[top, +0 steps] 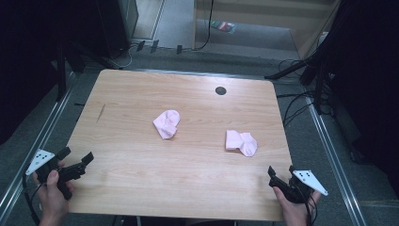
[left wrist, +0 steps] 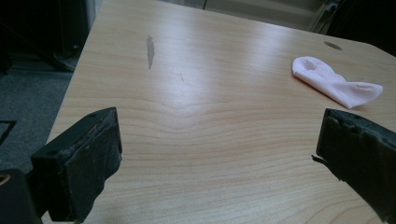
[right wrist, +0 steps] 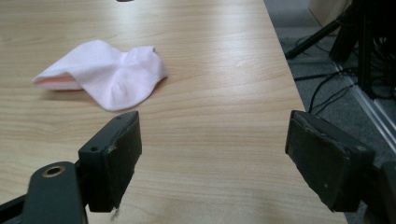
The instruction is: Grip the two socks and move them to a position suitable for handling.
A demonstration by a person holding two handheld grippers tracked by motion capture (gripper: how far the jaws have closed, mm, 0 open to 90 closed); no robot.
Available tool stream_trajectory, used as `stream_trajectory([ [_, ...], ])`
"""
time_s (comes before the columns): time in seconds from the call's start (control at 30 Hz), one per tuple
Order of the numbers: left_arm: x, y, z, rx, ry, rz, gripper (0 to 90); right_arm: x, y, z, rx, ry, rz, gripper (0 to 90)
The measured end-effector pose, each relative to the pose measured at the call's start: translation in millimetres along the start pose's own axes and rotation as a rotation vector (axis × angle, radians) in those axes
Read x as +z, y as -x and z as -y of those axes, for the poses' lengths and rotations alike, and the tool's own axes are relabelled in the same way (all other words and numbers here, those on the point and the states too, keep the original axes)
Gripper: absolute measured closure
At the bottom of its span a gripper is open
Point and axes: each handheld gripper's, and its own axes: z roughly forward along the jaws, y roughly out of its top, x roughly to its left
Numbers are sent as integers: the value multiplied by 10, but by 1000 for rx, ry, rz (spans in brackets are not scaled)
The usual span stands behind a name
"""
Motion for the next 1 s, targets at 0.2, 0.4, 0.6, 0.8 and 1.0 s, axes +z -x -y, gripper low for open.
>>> stream_trajectory([
  [0.2, 16, 19, -3, 9, -14, -4, 3, 12, -28, -148, 73, -9, -15, 284],
  [0.4, 21, 33, -3, 16, -17, -25, 3, 19, -204, -320, 79, -3, -75, 341],
  [0.6, 15, 45, 1, 22, -29, -27, 3, 265, -520, -565, 63, -68, -142, 316],
  [0.8, 17, 48, 1, 29, -30, -13, 3, 649, -791, -647, 40, -149, -141, 297],
  [1.0, 22, 54, -1, 45, -37, -3, 3, 1055, -936, -678, 14, -256, -95, 232],
])
